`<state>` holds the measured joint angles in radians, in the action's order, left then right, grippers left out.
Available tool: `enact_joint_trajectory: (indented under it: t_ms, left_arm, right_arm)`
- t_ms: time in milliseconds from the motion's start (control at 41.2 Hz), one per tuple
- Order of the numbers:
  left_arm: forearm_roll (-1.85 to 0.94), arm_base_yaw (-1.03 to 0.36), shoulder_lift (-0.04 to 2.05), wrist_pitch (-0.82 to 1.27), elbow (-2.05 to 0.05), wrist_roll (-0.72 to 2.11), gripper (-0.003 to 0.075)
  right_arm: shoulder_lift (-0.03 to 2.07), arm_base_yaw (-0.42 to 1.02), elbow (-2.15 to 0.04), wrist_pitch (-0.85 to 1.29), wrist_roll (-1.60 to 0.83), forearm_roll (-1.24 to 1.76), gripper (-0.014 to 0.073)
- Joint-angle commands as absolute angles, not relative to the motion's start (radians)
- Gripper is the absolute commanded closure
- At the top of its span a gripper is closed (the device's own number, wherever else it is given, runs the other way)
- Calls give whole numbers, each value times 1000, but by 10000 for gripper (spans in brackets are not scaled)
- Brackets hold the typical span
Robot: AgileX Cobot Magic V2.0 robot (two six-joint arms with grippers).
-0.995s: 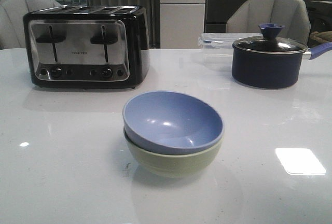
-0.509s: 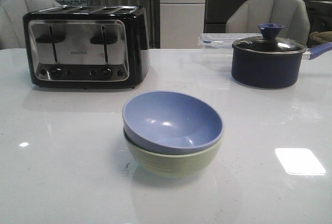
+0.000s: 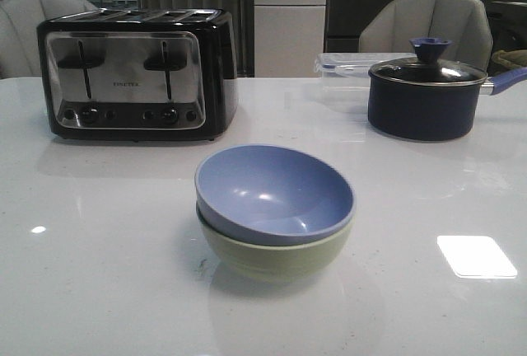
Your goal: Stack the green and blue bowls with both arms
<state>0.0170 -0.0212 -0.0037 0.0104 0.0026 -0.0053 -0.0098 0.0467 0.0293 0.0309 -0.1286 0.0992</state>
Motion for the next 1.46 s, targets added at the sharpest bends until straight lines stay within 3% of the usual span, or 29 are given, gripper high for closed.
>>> enact_joint_trajectory:
  t_ms: [0,243,1431]
  left_arm:
    - [6,-20,-24,-79,8,-14,627]
    - [6,-20,-24,-79,8,-14,627]
    - [6,-20,-24,-79,8,-14,627]
  right_arm:
    - [-29,51,25,-71,-140,106,565]
    - [-29,34,25,-86,-32,110,565]
    - [-29,9,25,-93,-34,59,565]
